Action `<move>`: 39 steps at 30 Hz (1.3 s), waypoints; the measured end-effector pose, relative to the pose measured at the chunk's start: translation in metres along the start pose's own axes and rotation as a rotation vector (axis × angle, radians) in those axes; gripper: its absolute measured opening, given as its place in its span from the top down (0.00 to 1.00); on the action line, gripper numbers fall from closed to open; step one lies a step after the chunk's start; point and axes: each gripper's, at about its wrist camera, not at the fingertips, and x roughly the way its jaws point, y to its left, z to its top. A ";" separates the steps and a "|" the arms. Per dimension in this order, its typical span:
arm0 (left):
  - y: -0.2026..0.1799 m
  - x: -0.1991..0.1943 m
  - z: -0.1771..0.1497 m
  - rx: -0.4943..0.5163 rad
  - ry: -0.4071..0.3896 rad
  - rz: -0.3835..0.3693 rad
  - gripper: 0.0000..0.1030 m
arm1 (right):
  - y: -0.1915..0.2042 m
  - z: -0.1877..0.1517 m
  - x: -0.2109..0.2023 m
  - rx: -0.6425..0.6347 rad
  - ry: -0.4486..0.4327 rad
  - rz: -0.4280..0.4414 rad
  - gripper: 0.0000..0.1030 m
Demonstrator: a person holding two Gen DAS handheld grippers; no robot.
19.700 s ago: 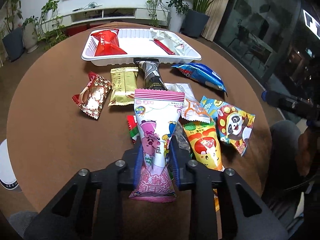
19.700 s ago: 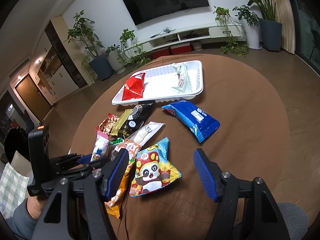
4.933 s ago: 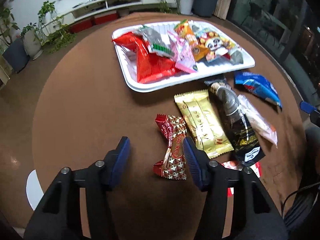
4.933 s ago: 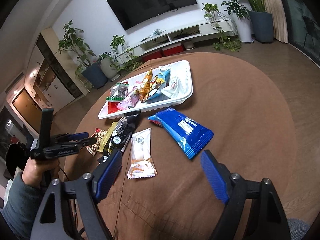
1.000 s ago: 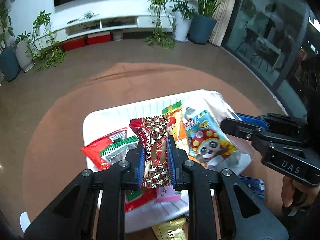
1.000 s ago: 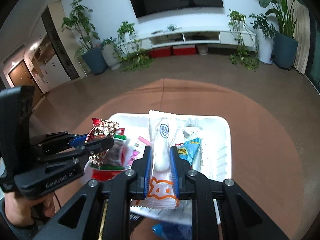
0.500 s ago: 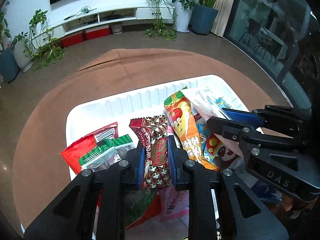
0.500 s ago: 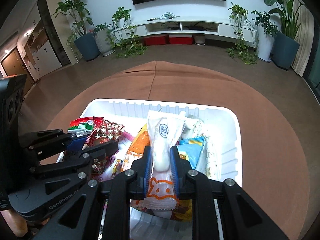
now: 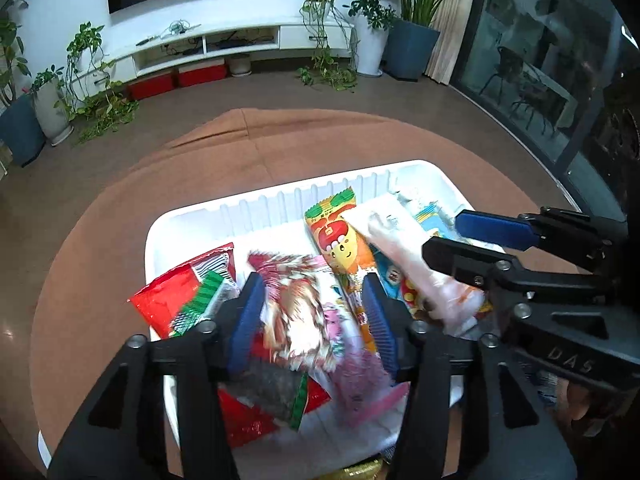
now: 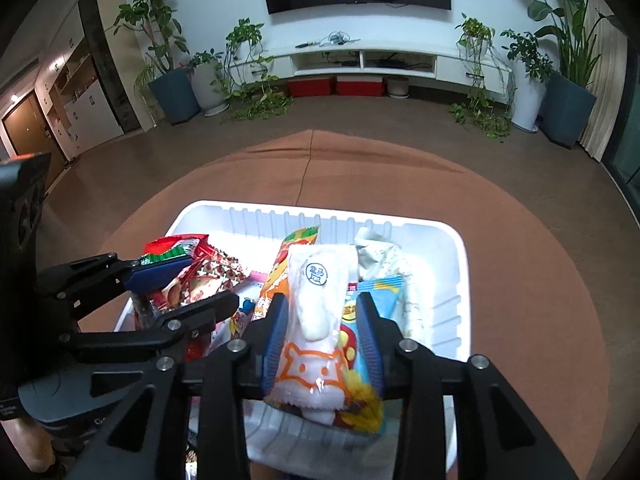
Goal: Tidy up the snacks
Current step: 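Release the wafer and white-wrapped bar into the tray and withdraw both tools, then grasp the gold bar with the left tool while the right tool grasps the black tall bag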
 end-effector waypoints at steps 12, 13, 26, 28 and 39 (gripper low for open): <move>-0.028 -0.075 -0.017 0.022 -0.114 -0.030 0.00 | -0.014 -0.030 -0.088 -0.002 -0.169 0.015 0.10; -0.030 -0.082 -0.020 0.029 -0.120 -0.025 0.00 | -0.013 -0.037 -0.096 -0.012 -0.184 0.021 0.07; -0.016 -0.128 -0.127 -0.061 -0.071 0.034 0.00 | -0.024 -0.131 -0.138 0.142 -0.199 0.085 0.05; -0.013 -0.125 -0.145 -0.079 -0.043 0.039 0.00 | -0.026 -0.142 -0.137 0.171 -0.189 0.095 0.05; -0.018 -0.097 -0.172 -0.119 0.063 0.044 0.01 | -0.026 -0.168 -0.134 0.207 -0.161 0.098 0.05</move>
